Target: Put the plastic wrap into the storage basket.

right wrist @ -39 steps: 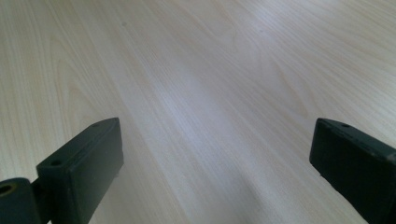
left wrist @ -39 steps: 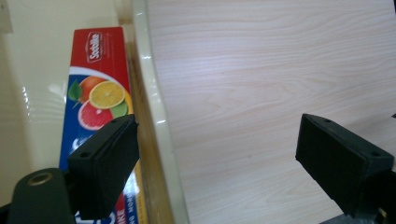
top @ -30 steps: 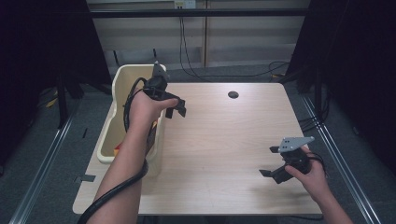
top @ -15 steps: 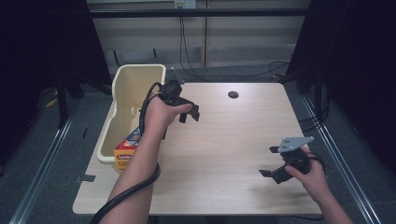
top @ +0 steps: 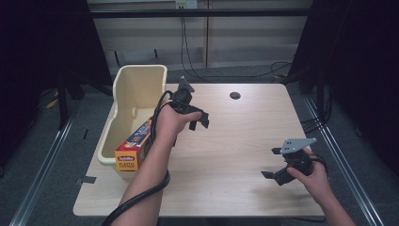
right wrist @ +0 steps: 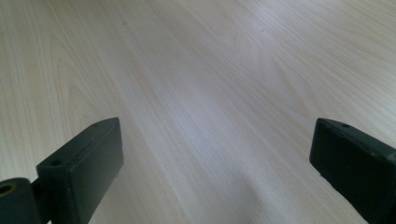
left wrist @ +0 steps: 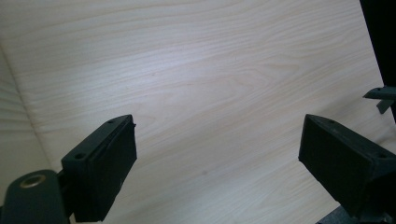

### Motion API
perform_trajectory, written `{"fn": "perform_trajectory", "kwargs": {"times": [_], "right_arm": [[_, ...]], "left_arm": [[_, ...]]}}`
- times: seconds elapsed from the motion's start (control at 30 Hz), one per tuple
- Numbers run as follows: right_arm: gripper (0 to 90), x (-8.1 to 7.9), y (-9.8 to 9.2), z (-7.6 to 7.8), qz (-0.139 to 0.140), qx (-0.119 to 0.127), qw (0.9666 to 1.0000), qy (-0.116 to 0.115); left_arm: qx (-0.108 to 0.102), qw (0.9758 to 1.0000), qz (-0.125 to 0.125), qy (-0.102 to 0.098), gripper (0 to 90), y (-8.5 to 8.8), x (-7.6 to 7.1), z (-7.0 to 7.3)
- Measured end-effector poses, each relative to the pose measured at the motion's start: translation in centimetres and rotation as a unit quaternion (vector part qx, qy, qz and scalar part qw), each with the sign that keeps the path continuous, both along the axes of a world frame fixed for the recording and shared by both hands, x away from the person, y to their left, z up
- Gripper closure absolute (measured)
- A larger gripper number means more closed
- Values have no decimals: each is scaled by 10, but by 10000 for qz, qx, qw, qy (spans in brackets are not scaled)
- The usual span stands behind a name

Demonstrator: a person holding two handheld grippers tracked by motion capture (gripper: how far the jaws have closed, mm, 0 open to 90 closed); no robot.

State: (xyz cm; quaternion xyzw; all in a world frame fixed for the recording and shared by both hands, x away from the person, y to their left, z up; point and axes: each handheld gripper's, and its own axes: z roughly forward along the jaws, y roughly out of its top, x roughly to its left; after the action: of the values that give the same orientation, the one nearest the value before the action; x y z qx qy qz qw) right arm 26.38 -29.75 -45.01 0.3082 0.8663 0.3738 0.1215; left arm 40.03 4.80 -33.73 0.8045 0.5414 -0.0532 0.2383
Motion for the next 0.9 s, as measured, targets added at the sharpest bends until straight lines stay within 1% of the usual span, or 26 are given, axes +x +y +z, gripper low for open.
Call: {"fn": "perform_trajectory", "kwargs": {"times": [0.03, 0.07, 0.1, 0.13, 0.23, 0.3, 0.33, 0.43, 0.47, 0.5, 0.63, 0.77, 0.9], "right_arm": [[26, 0, 0, 0, 0, 0, 10000, 0], [26, 0, 0, 0, -1, -2, 10000, 3], [26, 0, 0, 0, -1, -3, 10000, 7], [26, 0, 0, 0, 4, -3, 10000, 6], [26, 0, 0, 0, -7, -13, 10000, -9], [26, 0, 0, -1, 8, 1, 10000, 3], [26, 0, 0, 0, -1, -20, 10000, -17], [26, 0, 1, -1, 8, -25, 10000, -16], [26, -1, 1, -1, -3, -34, 10000, -7], [26, -1, 1, -1, -7, -40, 10000, 2], [26, 0, 1, -2, 6, -40, 10000, 17], [26, 0, 0, -3, -8, -56, 10000, 31], [26, 0, 0, -6, -34, -77, 9999, 75]], "left_arm": [[36, 10000, -62, 7, 110, -1, 0, -2], [32, 10000, -57, -5, 107, -2, 0, -3], [-6, 10000, -58, 37, 107, -3, -1, -5], [-39, 10000, -34, 11, 106, -4, -1, -7], [-33, 10000, -70, 59, 106, -7, -2, -12], [-48, 9999, -78, 57, 106, -8, -3, -15], [-27, 9999, -126, 40, 106, -8, -3, -17], [-68, 9999, -90, 59, 105, -10, -4, -22], [-57, 9999, -126, 70, 105, -10, -4, -24], [-97, 9998, -122, 112, 105, -10, -5, -25], [-138, 9997, -152, 131, 104, -13, -6, -33], [-122, 9996, -213, 146, 104, -15, -8, -40], [-153, 9994, -278, 118, 103, -18, -10, -45]]}}
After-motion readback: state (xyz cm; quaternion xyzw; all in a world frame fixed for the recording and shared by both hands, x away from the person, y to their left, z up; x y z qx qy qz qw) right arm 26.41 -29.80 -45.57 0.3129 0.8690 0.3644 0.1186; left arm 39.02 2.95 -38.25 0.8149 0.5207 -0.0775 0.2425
